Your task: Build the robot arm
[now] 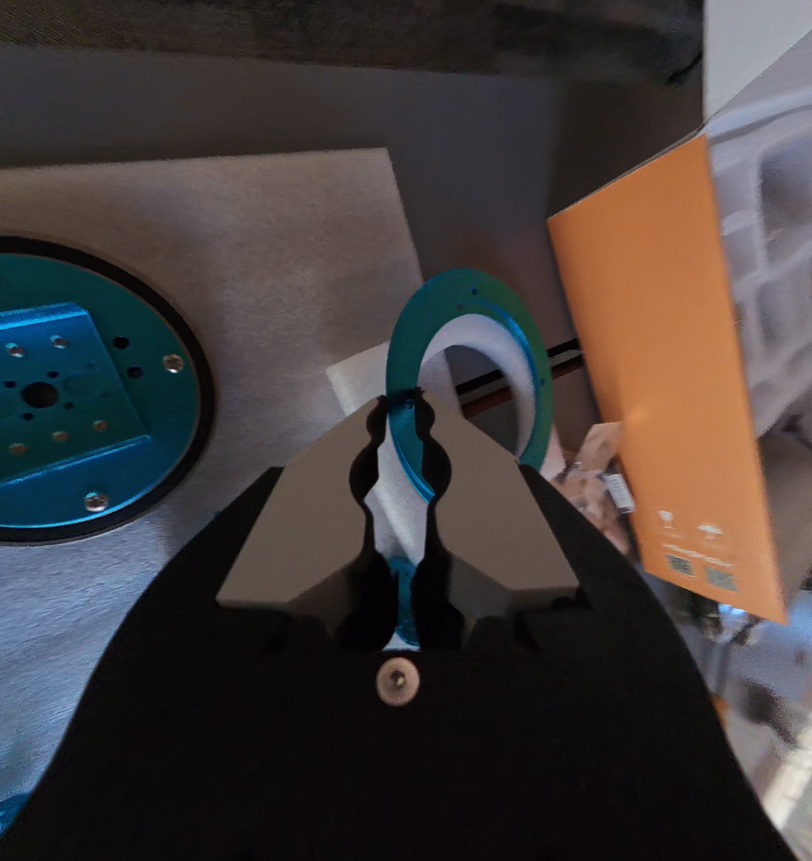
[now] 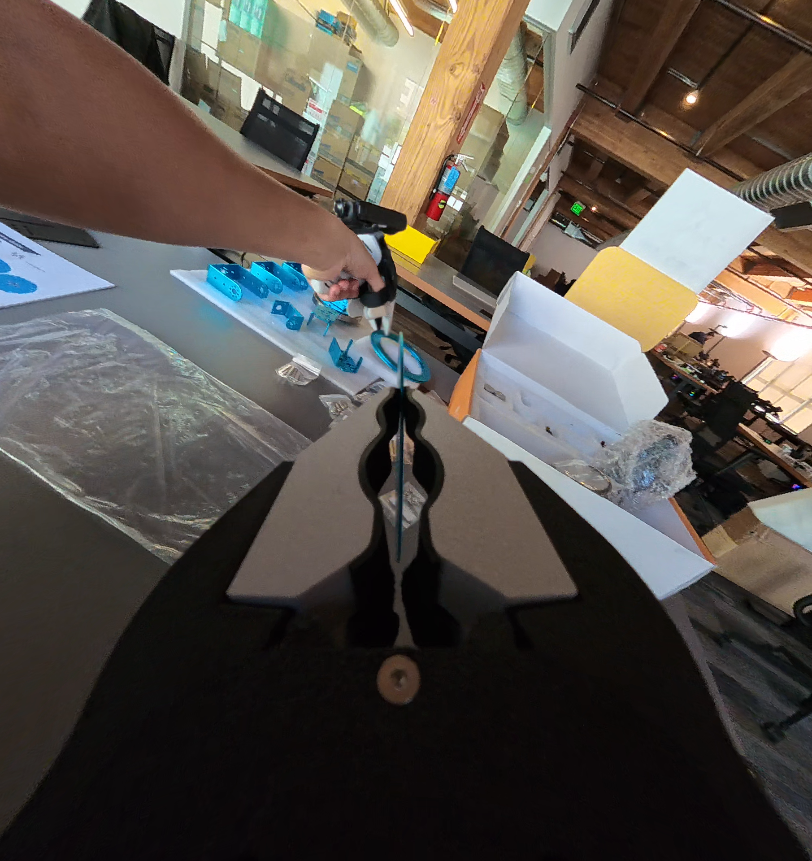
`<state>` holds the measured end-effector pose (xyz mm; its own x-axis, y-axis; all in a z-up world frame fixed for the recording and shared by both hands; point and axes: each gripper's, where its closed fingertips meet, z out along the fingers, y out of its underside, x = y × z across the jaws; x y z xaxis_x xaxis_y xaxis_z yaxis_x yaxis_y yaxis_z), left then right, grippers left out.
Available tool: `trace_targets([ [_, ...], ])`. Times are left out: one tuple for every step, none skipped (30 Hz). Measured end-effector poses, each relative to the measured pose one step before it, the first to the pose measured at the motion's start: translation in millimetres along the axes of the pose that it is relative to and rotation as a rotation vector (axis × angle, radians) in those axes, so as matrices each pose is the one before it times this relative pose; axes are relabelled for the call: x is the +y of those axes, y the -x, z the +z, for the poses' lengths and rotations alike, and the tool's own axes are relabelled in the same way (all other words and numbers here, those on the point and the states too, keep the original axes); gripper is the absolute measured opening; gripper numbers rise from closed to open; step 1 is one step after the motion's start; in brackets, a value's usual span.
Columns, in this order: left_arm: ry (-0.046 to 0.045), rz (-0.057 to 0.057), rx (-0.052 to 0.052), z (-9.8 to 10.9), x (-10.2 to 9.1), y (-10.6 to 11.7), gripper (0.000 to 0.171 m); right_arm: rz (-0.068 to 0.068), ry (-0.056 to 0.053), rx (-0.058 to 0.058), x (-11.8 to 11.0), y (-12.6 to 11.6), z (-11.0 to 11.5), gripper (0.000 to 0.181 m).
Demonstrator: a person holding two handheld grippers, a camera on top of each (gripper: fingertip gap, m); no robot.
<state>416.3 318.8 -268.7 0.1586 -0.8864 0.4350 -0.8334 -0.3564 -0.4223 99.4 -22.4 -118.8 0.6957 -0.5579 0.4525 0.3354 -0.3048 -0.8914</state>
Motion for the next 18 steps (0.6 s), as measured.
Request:
trace_targets([
  [0.02206,0.0636,-0.0683,2.46,1.63,4.65,0.012,0.0005,-0.0036,0.0084,0.63,-2.85,-1.43,0.0],
  [0.01623,0.0567,-0.0605,1.86,0.85,3.18,0.013,0.0043,-0.004,-0.0024,0.21,-1.04,-1.31,0.0],
  [0.0026,0.0459,-0.0438,0.65,-1.09,0.85,0.013,0.0065,0.0021,-0.011,0.8,0.31,-0.68,0.0],
  [-0.00277,0.0315,-0.0308,-0.41,-1.43,-0.55,0.014,0.0051,0.0012,-0.0047,0.72,-0.09,-0.5,0.0],
  [0.0021,0.0249,-0.0255,-1.55,-0.94,-0.34,0.016,0.002,-0.0033,0.0027,0.11,-0.69,-0.26,0.0],
  [-0.00264,0.0239,-0.0237,-3.36,-1.4,0.18,0.024,-0.0001,-0.0002,0.0001,0.67,0.13,0.15,0.0],
  [-0.0062,0.024,-0.0228,-5.53,-1.26,0.99,0.03,-0.0019,0.0073,-0.0067,1.68,1.44,0.81,0.0],
  [-0.00684,0.0276,-0.0224,-7.64,-0.48,1.93,0.031,-0.0009,0.0053,-0.0113,1.41,2.52,1.21,0.0],
  [-0.0057,0.0359,-0.0138,-8.79,1.05,0.95,0.033,-0.0025,-0.0044,-0.0135,0.27,3.25,0.97,0.0],
  [-0.00546,0.0399,-0.006,-9.77,3.03,0.15,0.033,-0.0087,-0.007,-0.0172,-0.2,4.46,1.25,0.0],
  [-0.01311,0.0384,-0.0052,-11.73,4.53,0.19,0.034,-0.0116,-0.0046,-0.0144,0.13,4.44,2.01,0.0],
  [-0.02206,0.033,0.0055,-13.89,6.67,-2.07,0.034,-0.0149,-0.0056,-0.0157,-0.18,4.77,3.05,0.0],
  [-0.0268,0.0262,0.0284,-16.05,9.72,-6.23,0.034,-0.0215,-0.007,-0.0193,-0.47,5.23,4.0,0.0],
  [-0.0304,0.0216,0.0419,-18.41,13.18,-9.79,0.034,-0.0229,-0.0043,-0.0269,-0.44,6.1,5.47,0.0],
  [-0.03495,0.0166,0.0338,-21.2,17.21,-10.67,0.034,-0.0191,0.0,-0.0337,-0.46,6.37,6.63,0.0],
  [-0.04247,0.019,0.0226,-24.0,20.24,-11.38,0.034,-0.0244,-0.0011,-0.0429,-1.16,7.0,7.53,0.0],
  [-0.0515,0.031,0.01,-27.14,22.71,-12.81,0.033,-0.0289,-0.0022,-0.0444,-1.65,6.74,8.09,0.0],
  [-0.05391,0.0399,-0.0025,-30.07,25.84,-15.14,0.03,-0.0291,-0.0035,-0.0498,-2.0,6.68,8.58,0.0],
])
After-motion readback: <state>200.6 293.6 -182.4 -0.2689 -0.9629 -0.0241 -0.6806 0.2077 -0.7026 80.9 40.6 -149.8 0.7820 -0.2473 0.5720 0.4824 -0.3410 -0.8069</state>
